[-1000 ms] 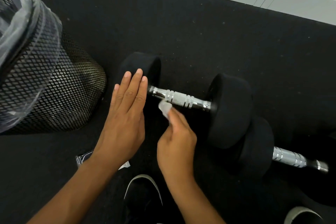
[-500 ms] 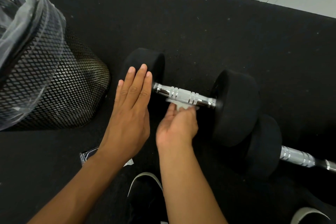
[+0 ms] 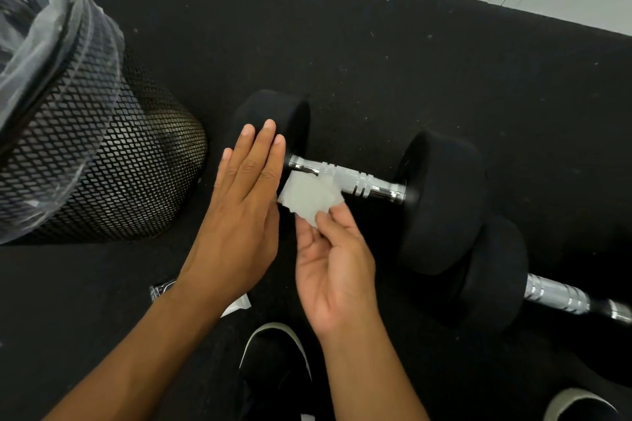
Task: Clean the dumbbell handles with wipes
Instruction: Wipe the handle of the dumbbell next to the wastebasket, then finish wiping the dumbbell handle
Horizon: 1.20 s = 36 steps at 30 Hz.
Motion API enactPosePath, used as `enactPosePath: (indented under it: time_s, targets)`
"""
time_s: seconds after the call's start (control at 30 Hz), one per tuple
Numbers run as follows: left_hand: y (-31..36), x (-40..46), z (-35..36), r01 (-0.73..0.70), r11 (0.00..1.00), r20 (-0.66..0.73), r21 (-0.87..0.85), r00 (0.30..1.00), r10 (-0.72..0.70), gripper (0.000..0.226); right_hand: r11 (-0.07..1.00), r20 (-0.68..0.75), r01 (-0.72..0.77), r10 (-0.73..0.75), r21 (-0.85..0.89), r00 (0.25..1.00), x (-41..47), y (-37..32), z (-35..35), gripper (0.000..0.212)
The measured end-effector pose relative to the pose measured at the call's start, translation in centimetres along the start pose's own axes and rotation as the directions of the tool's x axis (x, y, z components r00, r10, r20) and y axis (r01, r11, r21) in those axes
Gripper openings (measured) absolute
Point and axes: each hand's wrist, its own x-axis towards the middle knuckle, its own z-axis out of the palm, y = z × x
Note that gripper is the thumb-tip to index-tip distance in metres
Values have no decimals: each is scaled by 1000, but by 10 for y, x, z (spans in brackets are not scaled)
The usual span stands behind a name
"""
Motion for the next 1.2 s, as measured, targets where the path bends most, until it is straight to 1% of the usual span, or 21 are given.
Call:
enactPosePath:
  time_s: [0.1, 0.17, 0.23, 0.27, 0.33, 0.4, 0.43, 0.47, 0.5, 0.53, 0.63, 0.77, 0.83, 0.9, 0.93, 0.97, 1.0, 1.03, 1.07, 1.1, 1.2]
  targets:
    - [7, -1, -9, 22, 994, -13, -108, 1000, -23, 61, 985, 107, 91, -75, -147, 991, -18, -13, 2, 37]
    - [18, -2, -17, 49, 980, -65, -194, 996, -62, 57, 962, 156, 140, -105, -234, 982, -24, -19, 3, 38]
    - [32, -3, -23, 98, 946, -129, -308, 981, -144, 52, 945, 179, 171, -123, -281, 976, -27, -23, 4, 39]
    - [38, -3, -26, 135, 906, -150, -402, 966, -210, 48, 940, 183, 181, -131, -291, 974, -26, -25, 4, 40]
    - [49, -1, -31, 209, 766, -127, -607, 927, -353, 41, 936, 191, 193, -141, -294, 971, -27, -28, 5, 40]
    - [55, 3, -36, 308, 601, 13, -738, 896, -443, 39, 935, 210, 202, -143, -293, 967, -28, -30, 5, 40]
    - [55, 4, -37, 371, 525, 121, -766, 885, -449, 42, 931, 220, 210, -147, -298, 964, -29, -32, 5, 39]
    - [55, 5, -38, 425, 474, 222, -771, 877, -425, 42, 926, 229, 220, -152, -308, 961, -29, -34, 5, 38]
    - [54, 6, -37, 457, 449, 288, -768, 872, -396, 36, 920, 244, 230, -155, -318, 957, -31, -36, 4, 37]
    - [53, 7, -37, 469, 432, 314, -770, 869, -383, 28, 913, 261, 238, -154, -331, 953, -32, -38, 3, 37]
    - [50, 6, -38, 448, 394, 294, -802, 871, -393, 17, 897, 305, 247, -135, -367, 943, -33, -45, 0, 33]
    - [49, 1, -41, 421, 365, 289, -830, 885, -364, 17, 871, 331, 269, -132, -412, 934, -32, -51, 0, 52]
    - [48, 0, -44, 404, 359, 286, -841, 896, -339, 18, 835, 369, 309, -139, -455, 919, -33, -55, 4, 57]
    - [47, -1, -47, 390, 315, 277, -865, 895, -348, 14, 709, 443, 440, -198, -551, 874, -35, -56, 8, 59]
    - [46, -1, -48, 387, 270, 278, -882, 888, -366, 12, 590, 490, 531, -247, -608, 836, -36, -55, 7, 59]
    - [45, -1, -50, 383, 218, 282, -898, 879, -384, 12, 416, 561, 637, -303, -650, 770, -36, -53, 6, 56]
    - [44, -2, -51, 376, 171, 287, -910, 873, -394, 12, 186, 647, 726, -348, -662, 679, -35, -49, 5, 50]
    - [44, -3, -52, 371, 134, 293, -919, 870, -397, 13, -17, 717, 764, -359, -645, 597, -35, -44, 4, 42]
    - [43, -5, -53, 366, 108, 299, -924, 871, -390, 14, -136, 757, 772, -358, -621, 547, -35, -39, 3, 35]
    - [43, -7, -54, 362, 91, 304, -928, 875, -377, 14, -167, 767, 772, -358, -613, 532, -36, -34, 3, 32]
    - [40, -14, -59, 334, 100, 275, -937, 884, -379, 15, -69, 744, 773, -336, -631, 578, -39, -24, 10, 28]
